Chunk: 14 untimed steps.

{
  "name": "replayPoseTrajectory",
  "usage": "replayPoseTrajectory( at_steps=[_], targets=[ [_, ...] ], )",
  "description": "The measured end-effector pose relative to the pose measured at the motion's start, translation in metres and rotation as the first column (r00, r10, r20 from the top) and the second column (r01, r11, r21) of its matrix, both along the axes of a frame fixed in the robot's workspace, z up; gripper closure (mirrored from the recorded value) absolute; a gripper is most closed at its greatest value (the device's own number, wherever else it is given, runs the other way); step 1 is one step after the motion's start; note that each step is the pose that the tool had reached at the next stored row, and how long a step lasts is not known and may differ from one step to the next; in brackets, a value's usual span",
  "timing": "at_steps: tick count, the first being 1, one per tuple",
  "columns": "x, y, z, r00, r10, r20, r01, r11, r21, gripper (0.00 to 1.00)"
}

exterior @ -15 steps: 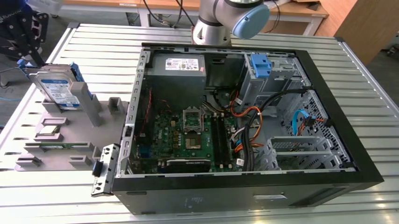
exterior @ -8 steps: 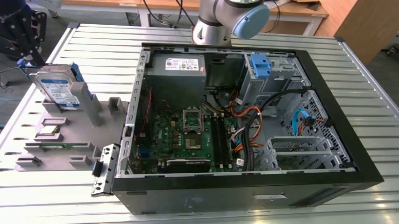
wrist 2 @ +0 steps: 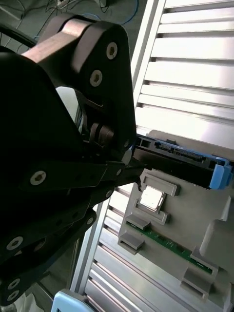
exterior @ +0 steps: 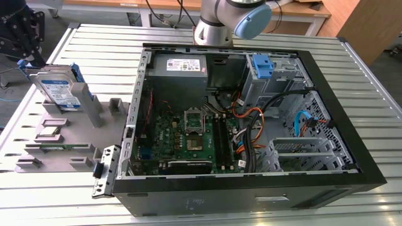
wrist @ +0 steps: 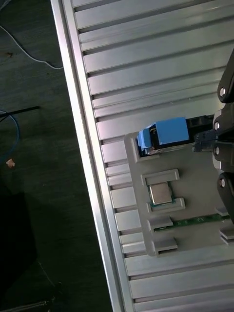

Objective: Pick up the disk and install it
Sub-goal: 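Pick up the disk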

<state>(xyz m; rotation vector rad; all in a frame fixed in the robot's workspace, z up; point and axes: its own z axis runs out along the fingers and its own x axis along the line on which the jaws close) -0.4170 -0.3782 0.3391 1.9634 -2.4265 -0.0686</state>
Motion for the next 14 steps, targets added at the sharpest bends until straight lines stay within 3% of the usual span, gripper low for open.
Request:
replayPoseTrajectory(
  at_steps=[4, 6, 11, 14],
  targets=[
    [0.0000, 0.0000, 0.0000, 0.9999, 0.016, 0.0009, -0.016, 0.9999, 0.0007, 0.90],
    [-0.0001, -0.0001, -0.0001, 0.9998, 0.019, 0.0022, -0.019, 0.9998, 0.0059, 0.90],
    [-0.0001, 0.0000, -0.0002, 0.9994, 0.031, 0.0132, -0.031, 0.9992, 0.0256, 0.90],
    [0.0001, 0.0000, -0.0010, 0.9991, 0.039, 0.0191, -0.040, 0.9988, 0.0278, 0.90]
  ],
)
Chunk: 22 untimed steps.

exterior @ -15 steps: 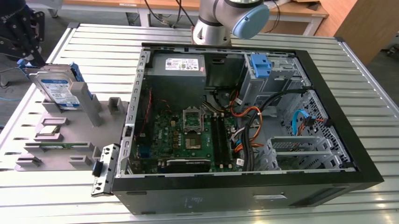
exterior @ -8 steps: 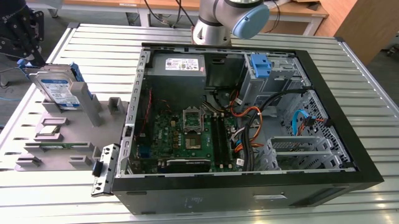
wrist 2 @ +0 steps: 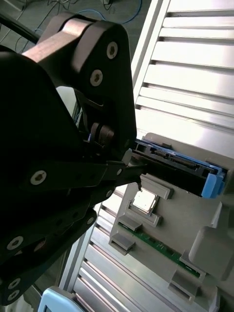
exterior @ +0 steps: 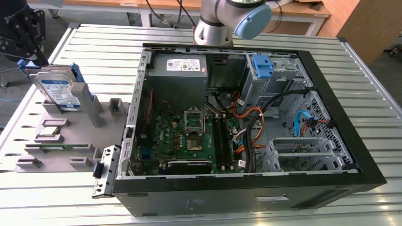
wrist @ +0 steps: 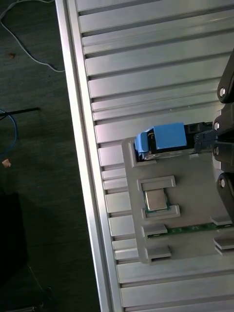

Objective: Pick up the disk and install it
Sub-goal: 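Pick up the disk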

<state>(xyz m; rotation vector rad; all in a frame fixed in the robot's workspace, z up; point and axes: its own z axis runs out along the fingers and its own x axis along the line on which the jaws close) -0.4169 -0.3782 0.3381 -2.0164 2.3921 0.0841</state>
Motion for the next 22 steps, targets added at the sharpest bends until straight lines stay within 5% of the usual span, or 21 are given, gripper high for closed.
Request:
replayPoseTrajectory(
  at_steps=[13, 16, 22],
  targets=[
    [0.0058, 0.0000, -0.0019, 1.0000, 0.009, 0.0002, -0.009, 1.0000, 0.0000, 0.90],
    [0.0059, 0.0000, -0.0018, 1.0000, 0.009, 0.0001, -0.009, 0.9999, 0.0128, 0.90],
    [0.0058, 0.0000, -0.0003, 1.0000, 0.009, 0.0001, -0.009, 0.9999, 0.0133, 0.90]
  ],
)
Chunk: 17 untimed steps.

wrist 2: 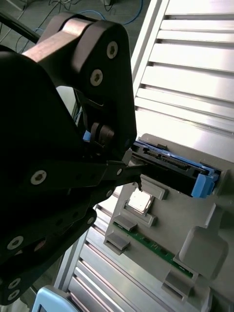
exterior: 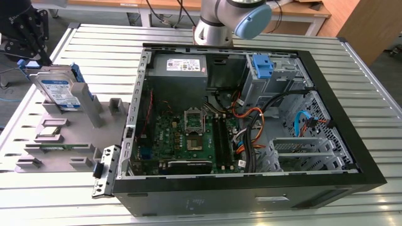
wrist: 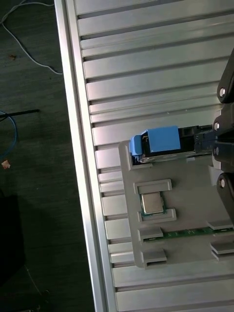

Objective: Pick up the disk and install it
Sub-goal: 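Pick up the disk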

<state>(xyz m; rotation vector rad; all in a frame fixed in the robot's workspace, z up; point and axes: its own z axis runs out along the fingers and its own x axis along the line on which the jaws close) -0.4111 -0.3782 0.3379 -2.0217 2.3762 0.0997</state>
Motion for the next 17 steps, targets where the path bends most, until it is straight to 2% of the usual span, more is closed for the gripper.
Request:
replayPoseTrajectory(
  at_steps=[14, 15, 16, 17],
  targets=[
    [0.0000, 0.0000, 0.0004, 1.0000, 0.000, 0.0004, 0.000, 1.0000, -0.0004, 0.90],
    [0.0000, 0.0000, 0.0005, 1.0000, 0.000, 0.0003, 0.000, 1.0000, -0.0004, 0.89],
    [0.0000, 0.0000, 0.0005, 1.0000, 0.000, 0.0003, 0.000, 1.0000, -0.0005, 0.83],
    [0.0000, 0.0000, 0.0005, 1.0000, 0.000, 0.0003, 0.000, 1.0000, -0.0005, 0.83]
  ],
)
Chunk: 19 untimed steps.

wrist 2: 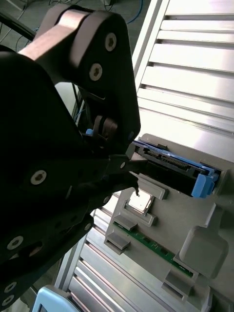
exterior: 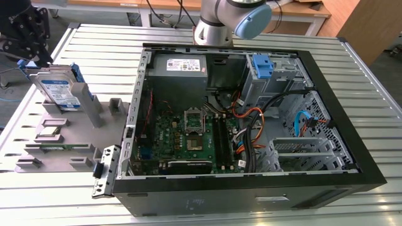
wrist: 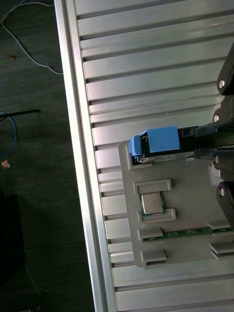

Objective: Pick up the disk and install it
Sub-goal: 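Pick up the disk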

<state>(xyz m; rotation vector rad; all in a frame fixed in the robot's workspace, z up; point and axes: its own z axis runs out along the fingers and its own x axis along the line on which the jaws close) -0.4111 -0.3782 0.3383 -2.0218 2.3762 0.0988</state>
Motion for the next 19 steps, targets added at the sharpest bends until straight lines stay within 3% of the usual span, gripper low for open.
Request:
replayPoseTrajectory(
  at_steps=[2, 6, 8, 12, 19],
  targets=[
    [0.0000, 0.0000, 0.0000, 1.0000, 0.000, 0.0000, 0.000, 1.0000, 0.0000, 0.71],
    [0.0000, 0.0000, 0.0000, 1.0000, 0.000, 0.0000, 0.000, 1.0000, -0.0001, 0.59],
    [0.0000, 0.0000, 0.0000, 1.0000, 0.000, 0.0000, 0.000, 1.0000, -0.0001, 0.47],
    [0.0000, 0.0000, -0.0002, 1.0000, 0.006, 0.0001, -0.006, 1.0000, -0.0002, 0.47],
    [0.0000, 0.0000, -0.0018, 0.9966, 0.082, -0.0002, -0.082, 0.9966, -0.0026, 0.47]
  ],
)
